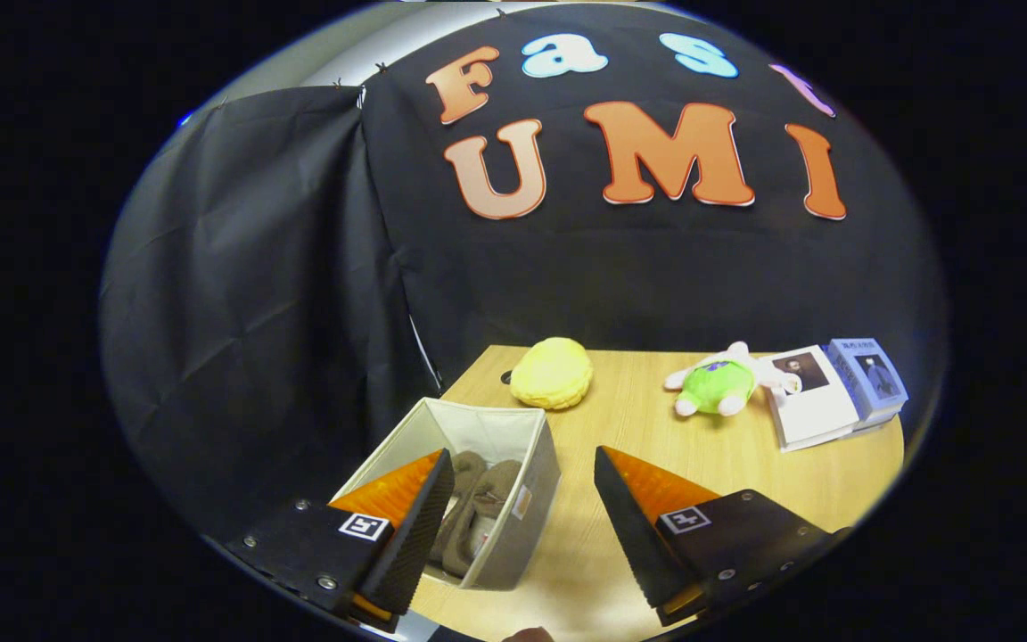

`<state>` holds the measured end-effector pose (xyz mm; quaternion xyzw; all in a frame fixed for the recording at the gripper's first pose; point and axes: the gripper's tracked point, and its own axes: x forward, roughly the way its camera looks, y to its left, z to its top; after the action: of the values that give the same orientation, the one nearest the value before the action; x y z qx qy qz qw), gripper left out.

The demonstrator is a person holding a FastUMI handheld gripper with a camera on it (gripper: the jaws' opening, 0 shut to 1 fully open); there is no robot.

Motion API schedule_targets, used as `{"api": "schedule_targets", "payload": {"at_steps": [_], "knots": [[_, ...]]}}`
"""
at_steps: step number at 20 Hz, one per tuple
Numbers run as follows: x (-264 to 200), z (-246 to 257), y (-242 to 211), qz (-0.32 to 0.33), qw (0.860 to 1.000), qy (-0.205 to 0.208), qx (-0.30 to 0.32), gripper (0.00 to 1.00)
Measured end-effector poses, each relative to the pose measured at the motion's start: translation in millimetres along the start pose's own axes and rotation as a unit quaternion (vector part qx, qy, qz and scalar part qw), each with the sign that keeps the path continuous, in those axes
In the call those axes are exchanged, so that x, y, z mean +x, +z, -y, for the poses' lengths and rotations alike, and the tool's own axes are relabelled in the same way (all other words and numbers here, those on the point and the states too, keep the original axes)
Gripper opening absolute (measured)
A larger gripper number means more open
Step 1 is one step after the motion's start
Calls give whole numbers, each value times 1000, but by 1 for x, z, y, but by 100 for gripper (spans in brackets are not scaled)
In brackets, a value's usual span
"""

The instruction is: Open the storage box then place both shoes into the box .Put the left shoe in first, then the right shoe, with the right side of both shoes facing outward in a uniform manner.

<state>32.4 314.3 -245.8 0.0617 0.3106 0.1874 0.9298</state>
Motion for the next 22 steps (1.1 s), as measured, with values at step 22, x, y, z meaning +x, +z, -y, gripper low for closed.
{"api": "schedule_targets", "payload": {"at_steps": [22], "knots": [[-164, 156, 69, 272, 949, -118, -110, 97]]}}
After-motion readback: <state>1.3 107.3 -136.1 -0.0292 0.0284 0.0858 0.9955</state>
